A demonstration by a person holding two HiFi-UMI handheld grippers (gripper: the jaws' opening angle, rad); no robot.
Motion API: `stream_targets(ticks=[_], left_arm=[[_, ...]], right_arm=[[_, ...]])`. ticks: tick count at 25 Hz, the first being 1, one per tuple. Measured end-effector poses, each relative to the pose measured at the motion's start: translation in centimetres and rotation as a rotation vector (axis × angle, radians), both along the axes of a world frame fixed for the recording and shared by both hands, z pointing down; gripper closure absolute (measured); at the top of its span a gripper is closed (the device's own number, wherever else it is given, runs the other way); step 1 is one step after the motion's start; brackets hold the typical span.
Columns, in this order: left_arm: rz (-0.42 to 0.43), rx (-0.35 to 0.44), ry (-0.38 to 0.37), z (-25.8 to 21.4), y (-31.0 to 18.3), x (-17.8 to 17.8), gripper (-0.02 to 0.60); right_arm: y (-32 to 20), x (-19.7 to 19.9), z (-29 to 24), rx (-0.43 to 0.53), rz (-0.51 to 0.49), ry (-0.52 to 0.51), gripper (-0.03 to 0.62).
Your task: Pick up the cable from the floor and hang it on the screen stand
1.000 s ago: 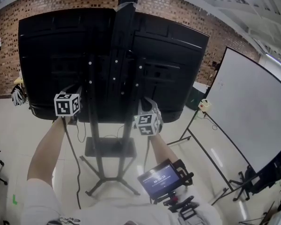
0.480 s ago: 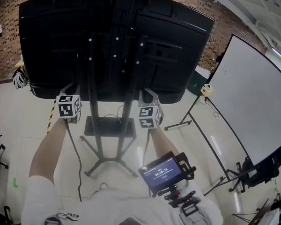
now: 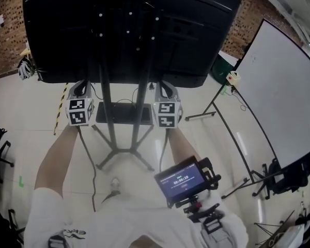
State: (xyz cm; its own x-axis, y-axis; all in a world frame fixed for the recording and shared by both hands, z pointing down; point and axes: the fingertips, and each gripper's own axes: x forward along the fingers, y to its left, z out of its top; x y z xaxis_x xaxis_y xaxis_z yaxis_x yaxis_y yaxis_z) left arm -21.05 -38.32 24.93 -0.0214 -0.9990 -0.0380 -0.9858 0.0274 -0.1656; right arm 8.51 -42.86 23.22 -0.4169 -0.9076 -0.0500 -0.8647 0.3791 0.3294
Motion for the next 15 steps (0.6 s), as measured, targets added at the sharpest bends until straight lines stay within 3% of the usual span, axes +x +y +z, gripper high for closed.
stream_targets(ticks=[8,15], left_arm=[[0.051,-0.039,-0.008,4.2,5.7,4.4,0.579],[0.090,-0.077,0.054,7.9,10.0,6.2,0.578]], right_arm=[[5.1,0.4,5.0,-0.138,-0.062,-0.094,0.580],[9.5,-0.2,8.4,-0.228,-0.104,-0.150,0.580]])
